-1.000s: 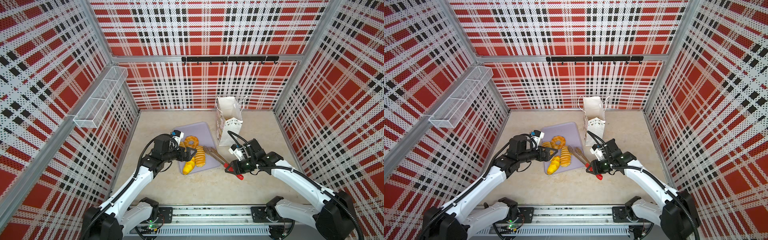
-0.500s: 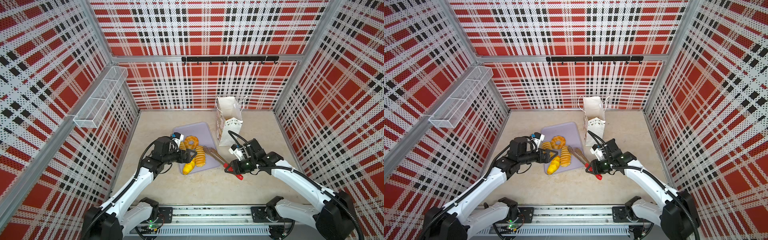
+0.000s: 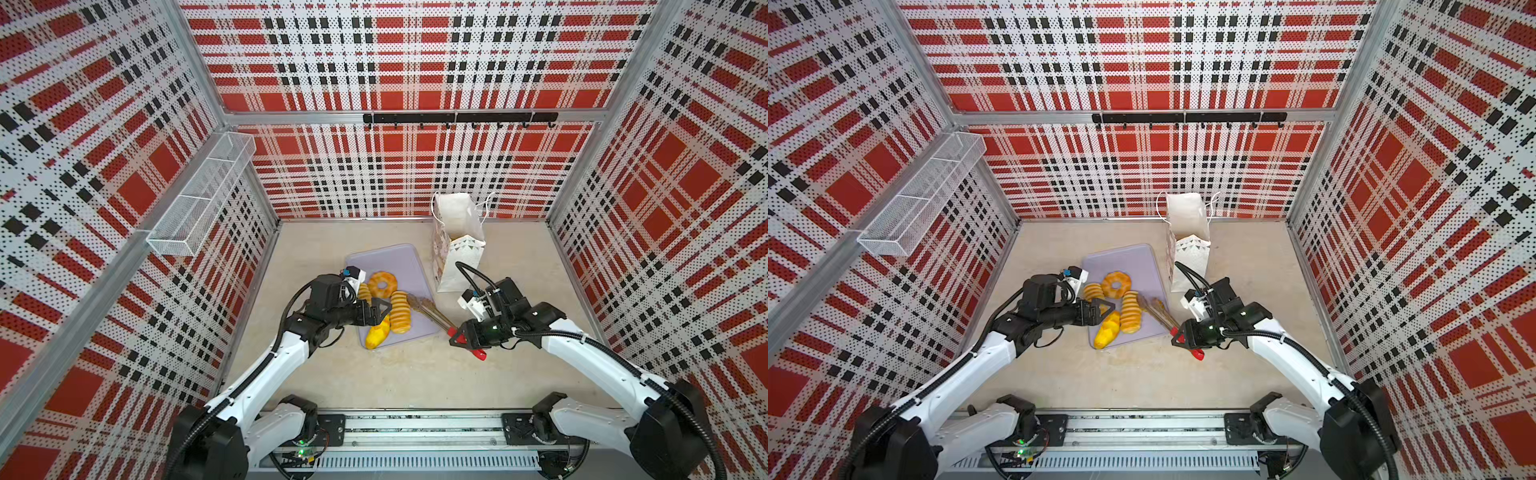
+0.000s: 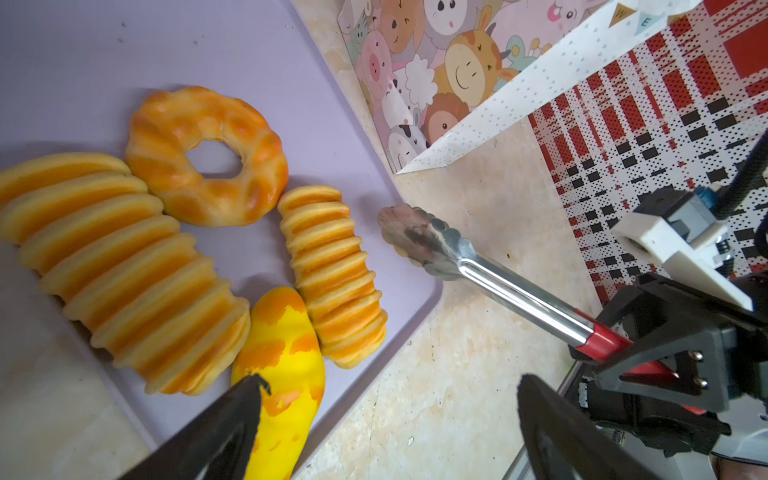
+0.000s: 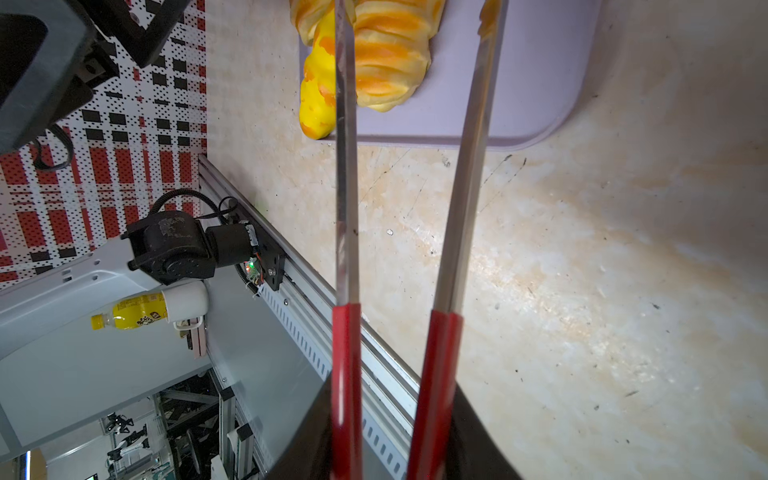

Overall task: Place the fake bread into the paper bag
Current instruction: 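Position the tongs around the ribbed roll and close them with the right gripper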

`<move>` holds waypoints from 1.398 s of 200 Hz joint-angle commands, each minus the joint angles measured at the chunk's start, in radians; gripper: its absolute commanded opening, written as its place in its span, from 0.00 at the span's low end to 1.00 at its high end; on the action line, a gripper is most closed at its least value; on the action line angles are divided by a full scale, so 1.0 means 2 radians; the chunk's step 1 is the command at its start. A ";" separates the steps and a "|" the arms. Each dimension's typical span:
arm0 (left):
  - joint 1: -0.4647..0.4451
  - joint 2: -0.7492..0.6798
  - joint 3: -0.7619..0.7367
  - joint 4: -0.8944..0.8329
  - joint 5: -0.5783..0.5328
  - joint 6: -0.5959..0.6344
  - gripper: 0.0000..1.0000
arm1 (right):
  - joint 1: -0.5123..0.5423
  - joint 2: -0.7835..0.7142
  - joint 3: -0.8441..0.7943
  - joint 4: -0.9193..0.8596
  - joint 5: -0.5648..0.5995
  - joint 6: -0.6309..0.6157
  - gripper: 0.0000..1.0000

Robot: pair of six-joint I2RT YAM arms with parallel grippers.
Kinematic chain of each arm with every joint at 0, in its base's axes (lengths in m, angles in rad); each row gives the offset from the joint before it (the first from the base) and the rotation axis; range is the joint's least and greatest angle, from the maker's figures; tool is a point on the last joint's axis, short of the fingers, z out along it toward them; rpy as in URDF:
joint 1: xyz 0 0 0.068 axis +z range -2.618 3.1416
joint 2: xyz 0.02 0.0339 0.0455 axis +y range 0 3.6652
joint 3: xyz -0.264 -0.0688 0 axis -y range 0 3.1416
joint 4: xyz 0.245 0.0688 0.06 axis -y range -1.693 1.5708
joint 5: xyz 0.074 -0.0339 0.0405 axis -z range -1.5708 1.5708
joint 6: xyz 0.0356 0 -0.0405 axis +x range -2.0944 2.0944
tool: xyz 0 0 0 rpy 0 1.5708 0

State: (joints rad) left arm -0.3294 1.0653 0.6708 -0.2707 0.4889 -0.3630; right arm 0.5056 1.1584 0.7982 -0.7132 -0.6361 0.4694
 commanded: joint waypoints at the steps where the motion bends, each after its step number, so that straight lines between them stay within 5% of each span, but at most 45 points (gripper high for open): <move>1: 0.006 -0.002 -0.003 -0.001 -0.002 -0.001 0.98 | -0.002 0.008 0.034 -0.019 0.000 -0.011 0.35; 36: 0.005 -0.018 -0.004 -0.005 -0.033 -0.014 0.98 | -0.002 0.029 0.057 -0.038 -0.011 -0.019 0.36; 279: 0.014 -0.019 -0.009 0.003 -0.004 -0.013 0.98 | 0.032 0.103 0.093 -0.056 -0.036 -0.045 0.34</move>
State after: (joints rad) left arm -0.3069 1.0389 0.6678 -0.2771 0.4671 -0.3923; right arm 0.5568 1.3415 0.9646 -0.8619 -0.6746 0.3878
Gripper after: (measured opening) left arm 0.982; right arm 0.340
